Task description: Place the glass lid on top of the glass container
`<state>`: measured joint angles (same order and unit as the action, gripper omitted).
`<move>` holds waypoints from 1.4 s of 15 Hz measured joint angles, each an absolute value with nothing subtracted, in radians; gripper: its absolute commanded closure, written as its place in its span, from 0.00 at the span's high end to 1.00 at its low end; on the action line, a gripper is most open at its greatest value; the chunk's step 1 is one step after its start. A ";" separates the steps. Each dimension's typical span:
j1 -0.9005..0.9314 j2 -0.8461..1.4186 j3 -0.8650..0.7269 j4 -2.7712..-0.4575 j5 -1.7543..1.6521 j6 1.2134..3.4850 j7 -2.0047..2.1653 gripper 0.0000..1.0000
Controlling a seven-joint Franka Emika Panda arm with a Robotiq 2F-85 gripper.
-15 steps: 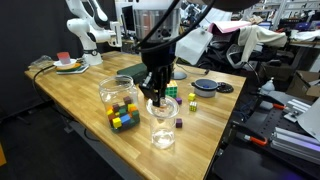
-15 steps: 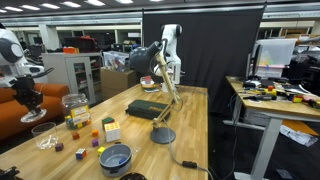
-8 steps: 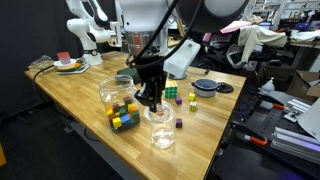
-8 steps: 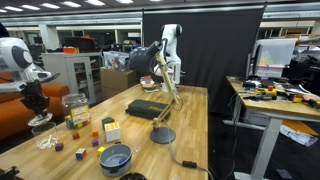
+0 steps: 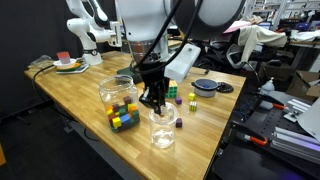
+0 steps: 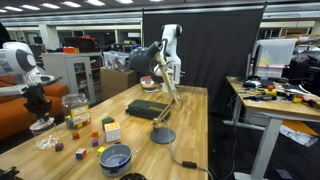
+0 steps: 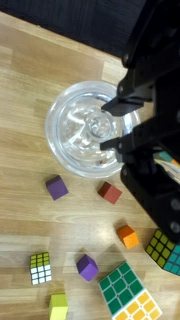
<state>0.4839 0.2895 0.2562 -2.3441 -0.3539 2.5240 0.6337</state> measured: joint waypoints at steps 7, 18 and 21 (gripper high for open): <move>0.490 0.345 0.254 -2.318 -0.341 2.528 0.639 0.07; 0.492 0.375 0.256 -2.284 -0.191 2.549 0.588 0.55; 0.488 0.377 0.255 -2.291 -0.127 2.558 0.567 0.75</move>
<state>0.4882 0.3775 0.2547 -2.2912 -0.1269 2.5579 0.5671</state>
